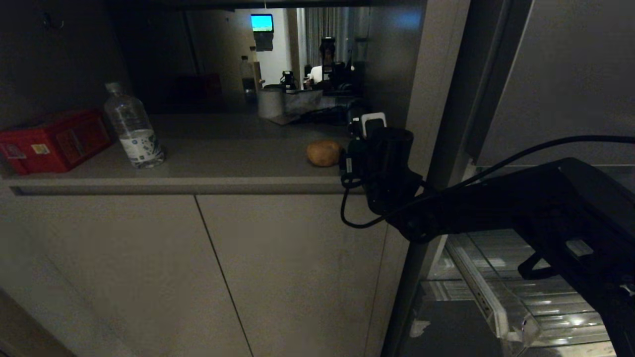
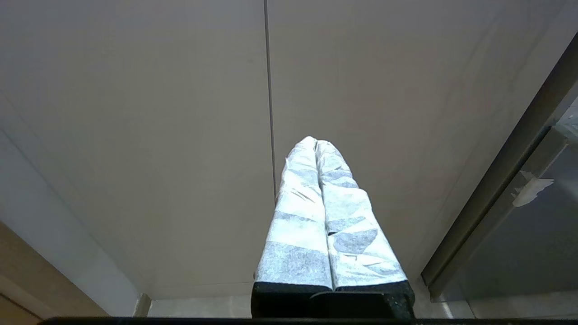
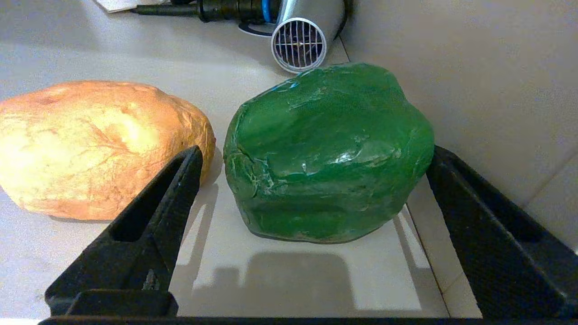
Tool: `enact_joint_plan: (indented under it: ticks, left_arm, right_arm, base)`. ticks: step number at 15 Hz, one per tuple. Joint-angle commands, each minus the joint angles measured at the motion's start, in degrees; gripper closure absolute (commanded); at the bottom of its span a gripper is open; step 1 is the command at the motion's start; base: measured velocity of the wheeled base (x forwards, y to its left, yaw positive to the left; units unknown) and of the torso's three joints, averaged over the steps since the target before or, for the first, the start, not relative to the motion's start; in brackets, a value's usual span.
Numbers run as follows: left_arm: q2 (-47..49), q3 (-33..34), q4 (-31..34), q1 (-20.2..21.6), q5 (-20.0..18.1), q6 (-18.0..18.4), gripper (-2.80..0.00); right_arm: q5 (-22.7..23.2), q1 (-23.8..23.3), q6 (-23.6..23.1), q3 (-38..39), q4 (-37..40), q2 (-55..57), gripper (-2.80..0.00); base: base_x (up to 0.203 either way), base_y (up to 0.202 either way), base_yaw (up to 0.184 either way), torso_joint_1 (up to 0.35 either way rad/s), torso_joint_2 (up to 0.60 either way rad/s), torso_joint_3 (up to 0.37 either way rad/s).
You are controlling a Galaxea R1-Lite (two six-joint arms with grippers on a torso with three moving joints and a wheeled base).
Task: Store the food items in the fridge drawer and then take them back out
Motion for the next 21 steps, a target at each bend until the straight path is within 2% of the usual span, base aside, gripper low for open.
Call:
enact_joint_plan:
  ticks: [1,3,4,14,21]
  left_arm:
    - [0.0,0.0,0.0,0.0,0.0,0.0,0.00]
    - [0.0,0.0,0.1,0.0,0.0,0.0,0.00]
    - [0.0,0.0,0.0,0.0,0.0,0.0,0.00]
    - [0.0,0.0,0.1,0.0,0.0,0.0,0.00]
    - [0.0,0.0,0.1,0.0,0.0,0.0,0.00]
  right_arm:
    - [-0.2,0.0,-0.1,0.0,-0.2,0.0,-2.80]
    - [-0.2,0.0,-0.1,0.0,-0.3,0.6,-2.80]
    - [-0.2,0.0,-0.1,0.0,-0.3,0.7,0.00]
    - [-0.3,0.6,-0.2,0.1,-0.3,-0.6,0.00]
    - [-1.5,5.2,-0.3,3.5,3.4,-10.5,0.00]
  base:
    - [0.000,0.000,0.000,0.000,0.00,0.000]
    - [0.000,0.000,0.000,0.000,0.00,0.000]
    - [0.000,0.000,0.000,0.000,0.00,0.000]
    - [0.000,0.000,0.000,0.000,0.00,0.000]
    - [0.000,0.000,0.000,0.000,0.00,0.000]
